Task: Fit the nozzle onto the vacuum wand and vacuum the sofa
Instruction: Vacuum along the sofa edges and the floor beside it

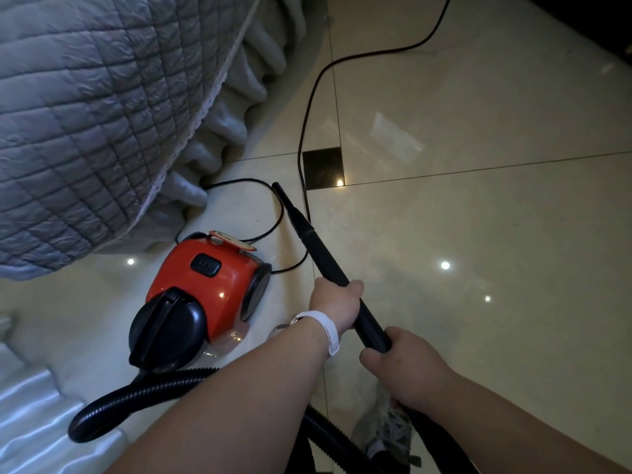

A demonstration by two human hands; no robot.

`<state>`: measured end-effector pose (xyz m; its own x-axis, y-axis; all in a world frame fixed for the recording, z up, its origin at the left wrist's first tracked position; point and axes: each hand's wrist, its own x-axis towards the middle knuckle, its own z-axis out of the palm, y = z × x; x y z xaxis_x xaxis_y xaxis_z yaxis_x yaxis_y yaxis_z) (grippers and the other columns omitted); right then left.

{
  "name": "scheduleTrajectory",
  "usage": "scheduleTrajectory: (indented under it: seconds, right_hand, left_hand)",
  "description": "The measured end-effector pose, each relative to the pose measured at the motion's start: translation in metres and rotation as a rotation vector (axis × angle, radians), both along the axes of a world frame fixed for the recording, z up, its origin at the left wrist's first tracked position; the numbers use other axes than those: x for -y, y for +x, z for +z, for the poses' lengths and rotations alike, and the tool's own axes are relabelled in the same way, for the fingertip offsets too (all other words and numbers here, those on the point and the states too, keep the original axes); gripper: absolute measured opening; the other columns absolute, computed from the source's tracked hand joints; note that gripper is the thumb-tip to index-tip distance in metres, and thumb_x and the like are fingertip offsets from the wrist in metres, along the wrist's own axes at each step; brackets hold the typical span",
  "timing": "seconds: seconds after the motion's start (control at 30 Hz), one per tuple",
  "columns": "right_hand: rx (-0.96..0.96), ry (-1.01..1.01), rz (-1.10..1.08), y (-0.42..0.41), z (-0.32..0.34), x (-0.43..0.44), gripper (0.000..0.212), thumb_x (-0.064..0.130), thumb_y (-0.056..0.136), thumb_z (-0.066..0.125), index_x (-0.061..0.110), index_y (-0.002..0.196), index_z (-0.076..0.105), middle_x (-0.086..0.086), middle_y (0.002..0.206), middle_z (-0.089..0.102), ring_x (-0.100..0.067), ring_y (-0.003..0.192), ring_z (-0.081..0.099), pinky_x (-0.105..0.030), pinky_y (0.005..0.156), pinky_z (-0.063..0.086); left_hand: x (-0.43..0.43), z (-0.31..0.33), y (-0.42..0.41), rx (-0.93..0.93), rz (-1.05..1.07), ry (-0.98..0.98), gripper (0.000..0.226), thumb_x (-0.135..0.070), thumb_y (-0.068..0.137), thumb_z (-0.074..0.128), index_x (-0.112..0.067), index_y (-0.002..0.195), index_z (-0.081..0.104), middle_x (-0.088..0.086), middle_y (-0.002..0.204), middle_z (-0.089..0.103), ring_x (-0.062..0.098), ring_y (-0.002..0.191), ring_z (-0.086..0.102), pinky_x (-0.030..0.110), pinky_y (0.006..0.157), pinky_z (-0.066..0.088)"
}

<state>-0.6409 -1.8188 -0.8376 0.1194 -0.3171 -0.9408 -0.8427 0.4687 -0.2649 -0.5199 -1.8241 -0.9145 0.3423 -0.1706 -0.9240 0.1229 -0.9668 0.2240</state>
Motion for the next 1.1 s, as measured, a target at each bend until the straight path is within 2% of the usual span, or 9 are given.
scheduleTrajectory:
  seconds: [0.13,0.23,0.67,0.93,1.1]
  right_hand:
    - [0.006,0.032,0.005,0.003,0.001,0.005,0.017,0.028,0.088,0.060,0.017,0.079,0.051,-0.001,0.062,0.052,-0.013,0.039,0.047,-0.015,0.034,0.033]
    - [0.027,0.064,0.002,0.005,0.000,0.012,0.013,0.029,0.087,0.059,0.017,0.084,0.054,-0.002,0.063,0.054,-0.019,0.040,0.053,-0.021,0.042,0.040]
    - [0.007,0.023,0.035,0.004,0.005,0.002,0.018,0.029,0.088,0.058,0.017,0.078,0.050,0.001,0.062,0.053,-0.013,0.043,0.049,-0.019,0.038,0.035]
    - [-0.002,-0.013,0.011,0.005,0.002,-0.008,0.019,0.032,0.088,0.058,0.018,0.079,0.050,0.003,0.064,0.055,-0.014,0.051,0.051,-0.025,0.048,0.037]
    - [-0.051,-0.036,-0.023,0.002,-0.001,-0.024,0.021,0.038,0.083,0.058,0.020,0.077,0.049,0.001,0.066,0.058,-0.025,0.066,0.060,-0.032,0.065,0.045]
  left_hand:
    - [0.000,0.000,0.002,0.031,0.035,0.013,0.041,-0.033,0.088,0.063,-0.009,0.117,0.047,0.009,0.101,0.064,0.028,0.091,0.066,0.045,0.086,0.059]
    - [0.001,0.001,0.006,0.062,0.071,0.027,0.040,-0.032,0.088,0.061,-0.009,0.117,0.048,0.010,0.102,0.064,0.030,0.091,0.066,0.045,0.086,0.059]
    - [-0.005,0.005,0.004,0.011,0.040,0.026,0.036,-0.033,0.087,0.061,-0.011,0.113,0.048,0.009,0.101,0.064,0.028,0.091,0.067,0.046,0.085,0.059]
    - [-0.010,0.007,0.006,-0.049,0.040,-0.045,0.031,-0.032,0.089,0.062,-0.014,0.111,0.049,0.008,0.103,0.063,0.026,0.091,0.067,0.044,0.083,0.061]
    - [-0.015,0.008,0.004,-0.052,-0.035,-0.088,0.028,-0.033,0.090,0.062,-0.015,0.107,0.050,0.010,0.103,0.064,0.026,0.091,0.067,0.044,0.084,0.060]
